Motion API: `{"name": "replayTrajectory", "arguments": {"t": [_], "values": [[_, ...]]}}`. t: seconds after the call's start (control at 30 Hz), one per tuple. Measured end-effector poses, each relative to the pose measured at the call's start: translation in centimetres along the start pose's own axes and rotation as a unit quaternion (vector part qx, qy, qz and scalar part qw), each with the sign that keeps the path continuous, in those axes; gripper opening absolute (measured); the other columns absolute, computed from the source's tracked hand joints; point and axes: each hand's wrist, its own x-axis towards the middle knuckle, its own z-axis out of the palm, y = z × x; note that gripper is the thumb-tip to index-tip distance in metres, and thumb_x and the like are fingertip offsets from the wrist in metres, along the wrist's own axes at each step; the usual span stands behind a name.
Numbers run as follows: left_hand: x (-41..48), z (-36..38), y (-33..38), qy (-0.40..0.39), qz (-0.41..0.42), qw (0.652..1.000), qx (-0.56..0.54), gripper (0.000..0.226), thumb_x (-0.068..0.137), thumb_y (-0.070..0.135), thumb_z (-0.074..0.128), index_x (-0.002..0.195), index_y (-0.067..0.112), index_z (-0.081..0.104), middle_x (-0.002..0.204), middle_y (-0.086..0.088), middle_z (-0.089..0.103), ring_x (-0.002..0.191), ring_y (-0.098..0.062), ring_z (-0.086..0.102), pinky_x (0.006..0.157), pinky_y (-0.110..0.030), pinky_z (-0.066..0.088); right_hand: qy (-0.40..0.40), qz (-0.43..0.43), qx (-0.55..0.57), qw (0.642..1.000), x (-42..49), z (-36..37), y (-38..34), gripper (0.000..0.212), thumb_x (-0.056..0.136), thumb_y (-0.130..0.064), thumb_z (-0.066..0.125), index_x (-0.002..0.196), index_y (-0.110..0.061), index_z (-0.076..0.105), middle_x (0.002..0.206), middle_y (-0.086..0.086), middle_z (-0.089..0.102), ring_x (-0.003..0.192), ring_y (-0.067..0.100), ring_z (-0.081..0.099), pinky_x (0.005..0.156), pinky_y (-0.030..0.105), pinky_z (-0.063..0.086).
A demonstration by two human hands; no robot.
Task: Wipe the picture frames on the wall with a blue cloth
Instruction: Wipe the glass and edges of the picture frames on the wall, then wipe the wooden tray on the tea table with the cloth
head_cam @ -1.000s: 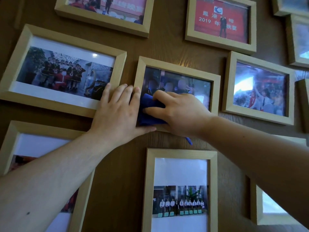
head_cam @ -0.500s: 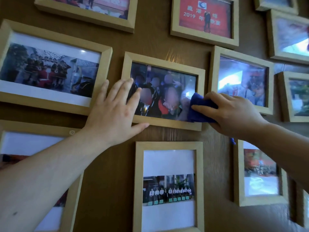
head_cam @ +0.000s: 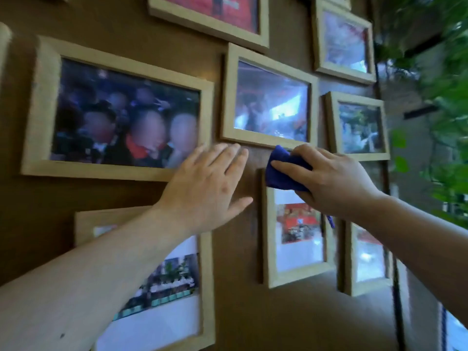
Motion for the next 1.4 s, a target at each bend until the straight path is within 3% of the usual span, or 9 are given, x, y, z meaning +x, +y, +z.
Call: {"name": "replayTrajectory", "arguments": {"t": [0.07, 0.2, 0.37, 0.73, 0.87, 0.93, 1.0, 1.1, 1.4], "values": [[1.6, 1.6, 2.7, -0.002, 0.014, 1.000, -0.028, 0.075, 0.084, 0.057, 0.044, 0.138, 0.004, 0.043, 0.137, -0.017, 0.053, 0.126, -0.033, 0.048, 0.107, -0.051, 0.037, -0.029, -0.003, -0.006, 1.000, -2.4, -0.1, 1.7, 0.045, 0.081, -0.029, 0.049, 0.125, -0.018, 0.056, 0.105, 0.014, 0.060, 0.081, 0.035, 0.061, 0.048, 0.034, 0.045], [4.0, 4.1, 7.4, -0.012, 0.023, 0.997, -0.079, 0.072, 0.088, 0.057, 0.043, 0.140, 0.007, 0.042, 0.138, -0.013, 0.054, 0.127, -0.030, 0.049, 0.109, -0.048, 0.036, -0.101, -0.004, -0.028, 0.994, -6.8, -0.3, 4.4, 0.053, 0.078, -0.024, 0.064, 0.130, -0.019, 0.053, 0.110, 0.013, 0.059, 0.082, 0.034, 0.061, 0.050, 0.033, 0.043], [6.1, 6.6, 13.1, -0.011, 0.061, 0.987, -0.147, 0.073, 0.085, 0.055, 0.044, 0.138, 0.004, 0.043, 0.135, -0.015, 0.055, 0.124, -0.031, 0.050, 0.106, -0.048, 0.038, -0.180, 0.012, -0.051, 0.982, -12.5, -1.5, 6.3, 0.050, 0.081, -0.026, 0.061, 0.130, -0.021, 0.053, 0.108, 0.010, 0.059, 0.080, 0.031, 0.061, 0.049, 0.031, 0.042], [5.1, 7.4, 21.9, 0.015, 0.160, 0.940, -0.302, 0.075, 0.084, 0.058, 0.040, 0.134, 0.002, 0.047, 0.129, -0.017, 0.059, 0.117, -0.033, 0.055, 0.101, -0.047, 0.042, -0.333, 0.107, -0.144, 0.926, -20.6, -10.1, 2.1, 0.049, 0.080, -0.028, 0.061, 0.129, -0.022, 0.053, 0.104, 0.011, 0.058, 0.076, 0.031, 0.060, 0.044, 0.032, 0.042], [2.9, 6.0, 25.3, 0.038, 0.215, 0.904, -0.368, 0.075, 0.083, 0.058, 0.045, 0.134, 0.003, 0.045, 0.126, -0.018, 0.060, 0.114, -0.035, 0.056, 0.098, -0.048, 0.044, -0.396, 0.154, -0.183, 0.887, -23.4, -15.2, -2.0, 0.048, 0.083, -0.031, 0.049, 0.130, -0.023, 0.050, 0.105, 0.011, 0.057, 0.073, 0.031, 0.060, 0.044, 0.034, 0.047], [1.7, 4.7, 27.3, 0.054, 0.244, 0.884, -0.394, 0.075, 0.083, 0.058, 0.051, 0.133, 0.003, 0.046, 0.124, -0.018, 0.061, 0.111, -0.035, 0.058, 0.096, -0.048, 0.046, -0.424, 0.188, -0.196, 0.864, -25.1, -18.3, -4.1, 0.051, 0.080, -0.030, 0.056, 0.130, -0.023, 0.051, 0.105, 0.011, 0.057, 0.076, 0.032, 0.060, 0.047, 0.036, 0.048], [0.7, 3.2, 29.5, 0.063, 0.269, 0.865, -0.418, 0.074, 0.084, 0.059, 0.047, 0.133, 0.003, 0.048, 0.122, -0.016, 0.062, 0.109, -0.034, 0.059, 0.093, -0.047, 0.047, -0.448, 0.221, -0.211, 0.840, -26.7, -21.5, -6.3, 0.053, 0.077, -0.030, 0.062, 0.129, -0.022, 0.054, 0.104, 0.010, 0.058, 0.076, 0.031, 0.060, 0.046, 0.034, 0.046], [-1.1, -0.1, 33.2, 0.072, 0.314, 0.831, -0.454, 0.074, 0.083, 0.059, 0.042, 0.131, 0.003, 0.050, 0.119, -0.016, 0.063, 0.105, -0.034, 0.059, 0.091, -0.046, 0.048, -0.484, 0.267, -0.237, 0.799, -28.9, -27.1, -9.7, 0.049, 0.082, -0.035, 0.051, 0.129, -0.023, 0.054, 0.102, 0.009, 0.057, 0.075, 0.030, 0.060, 0.046, 0.034, 0.045], [-9.7, -14.3, 45.0, 0.108, 0.443, 0.682, -0.572, 0.074, 0.079, 0.060, 0.043, 0.128, 0.004, 0.052, 0.120, -0.016, 0.064, 0.108, -0.036, 0.060, 0.092, -0.045, 0.048, -0.512, 0.431, -0.301, 0.680, -35.2, -44.6, -21.7, 0.046, 0.081, -0.031, 0.059, 0.126, -0.023, 0.057, 0.105, 0.009, 0.060, 0.082, 0.032, 0.063, 0.052, 0.038, 0.050]]}}
